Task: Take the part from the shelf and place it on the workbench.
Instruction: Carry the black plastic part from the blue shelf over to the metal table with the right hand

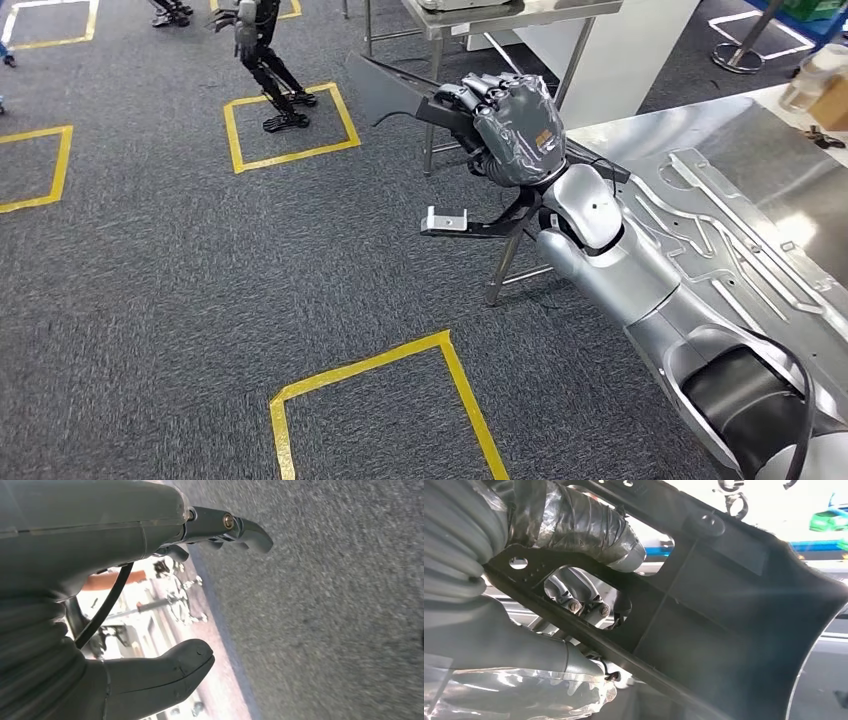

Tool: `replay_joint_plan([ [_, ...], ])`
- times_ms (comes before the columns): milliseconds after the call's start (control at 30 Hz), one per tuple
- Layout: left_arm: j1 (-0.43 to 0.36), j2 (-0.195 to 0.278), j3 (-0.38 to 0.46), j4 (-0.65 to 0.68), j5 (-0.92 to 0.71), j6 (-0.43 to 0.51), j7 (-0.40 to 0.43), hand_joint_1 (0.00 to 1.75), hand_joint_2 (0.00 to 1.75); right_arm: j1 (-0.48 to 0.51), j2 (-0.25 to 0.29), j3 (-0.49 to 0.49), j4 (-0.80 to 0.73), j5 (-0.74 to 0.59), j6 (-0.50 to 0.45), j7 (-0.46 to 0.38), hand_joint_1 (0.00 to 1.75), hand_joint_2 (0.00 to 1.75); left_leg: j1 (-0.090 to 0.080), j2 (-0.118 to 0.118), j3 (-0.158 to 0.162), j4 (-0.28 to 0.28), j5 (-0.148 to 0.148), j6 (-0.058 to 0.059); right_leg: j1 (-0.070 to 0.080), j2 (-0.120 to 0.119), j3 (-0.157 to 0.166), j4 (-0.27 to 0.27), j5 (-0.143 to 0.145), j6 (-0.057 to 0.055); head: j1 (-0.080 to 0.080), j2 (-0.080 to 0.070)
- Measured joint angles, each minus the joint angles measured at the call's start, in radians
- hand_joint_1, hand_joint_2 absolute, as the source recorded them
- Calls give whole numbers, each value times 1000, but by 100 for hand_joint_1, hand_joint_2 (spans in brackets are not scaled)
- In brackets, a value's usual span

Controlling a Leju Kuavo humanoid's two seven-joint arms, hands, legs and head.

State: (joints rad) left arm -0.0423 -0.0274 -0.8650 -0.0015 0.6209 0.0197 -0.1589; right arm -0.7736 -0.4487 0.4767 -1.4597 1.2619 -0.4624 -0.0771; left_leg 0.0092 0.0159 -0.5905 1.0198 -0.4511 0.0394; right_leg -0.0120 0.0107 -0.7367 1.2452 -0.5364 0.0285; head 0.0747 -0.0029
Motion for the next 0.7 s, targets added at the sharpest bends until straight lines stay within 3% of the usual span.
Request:
replay_joint_plan([
  [67,1,0,0,0,1,0,0,0,175,5,0,0,1,0,1,0,175,175,-1,25,1,0,-4,0,-4,-6,-32,56,-5,5,0,0],
  [133,0,-1,0,0,1,0,0,0,175,4,0,0,1,1,2,0,175,175,-1,48,6,0,-9,-2,-4,-22,12,-33,54,5,0,0],
  [200,0,-2,-1,0,2,0,0,0,175,-3,-1,0,1,1,2,0,175,175,-5,68,14,1,-16,-10,5,-71,81,-165,101,-4,0,0],
  [233,-1,-2,-1,0,2,0,0,0,175,-6,-1,0,0,1,3,0,175,175,-8,77,18,1,-20,-14,11,-86,100,-202,109,-10,0,0],
  [267,-2,-3,-1,0,3,0,0,0,175,-9,-1,0,0,1,4,0,175,175,-10,86,21,0,-23,-20,16,-91,106,-216,107,-16,0,0],
  [333,-5,-3,-1,0,4,0,0,0,175,-12,-2,0,-1,1,6,1,175,175,-10,106,29,-3,-30,-31,15,-64,108,-220,109,-27,-1,0],
  [367,-6,-3,-1,0,5,0,-1,0,175,-13,-4,0,-2,2,6,1,175,175,-9,97,32,3,-38,-36,12,-52,112,-225,111,-33,-1,0],
  [433,-5,-3,-1,0,6,0,-1,0,175,-18,-5,0,-5,2,8,1,175,175,-6,49,8,67,-78,-44,5,-28,122,-234,115,-45,-1,0],
  [467,-4,-3,-2,0,8,0,-1,0,175,-20,-5,1,-6,3,9,1,175,175,-4,17,-20,128,-109,-45,5,-17,124,-235,114,-49,-1,0],
  [500,-2,-4,-2,0,9,0,-1,0,175,-20,-5,2,-6,3,10,2,175,175,-4,1,-58,199,-139,-46,6,-4,124,-234,114,-52,-1,0],
  [533,-2,-4,-2,0,10,0,-1,0,175,-18,-5,3,-6,4,12,2,175,175,-4,-6,-93,259,-158,-46,7,10,124,-233,113,-55,0,0],
  [567,-2,-4,-2,0,12,1,-1,0,175,-16,-5,6,-6,6,14,2,175,175,-4,-9,-115,291,-158,-46,8,24,124,-230,111,-56,-1,0],
  [600,-2,-4,-3,0,13,1,-1,0,175,-13,-5,8,-6,8,16,2,175,175,-3,-11,-121,285,-136,-45,8,39,124,-227,109,-55,-1,0],
  [633,-2,-5,-3,0,14,1,-1,0,175,-11,-4,9,-6,11,18,2,175,175,-3,-15,-108,240,-97,-43,8,53,125,-222,106,-54,-1,0],
  [700,0,-4,-6,0,16,2,-1,0,175,-9,-4,11,-5,17,22,3,175,175,1,-54,-57,104,-21,-39,7,79,122,-210,97,-47,-1,0],
])
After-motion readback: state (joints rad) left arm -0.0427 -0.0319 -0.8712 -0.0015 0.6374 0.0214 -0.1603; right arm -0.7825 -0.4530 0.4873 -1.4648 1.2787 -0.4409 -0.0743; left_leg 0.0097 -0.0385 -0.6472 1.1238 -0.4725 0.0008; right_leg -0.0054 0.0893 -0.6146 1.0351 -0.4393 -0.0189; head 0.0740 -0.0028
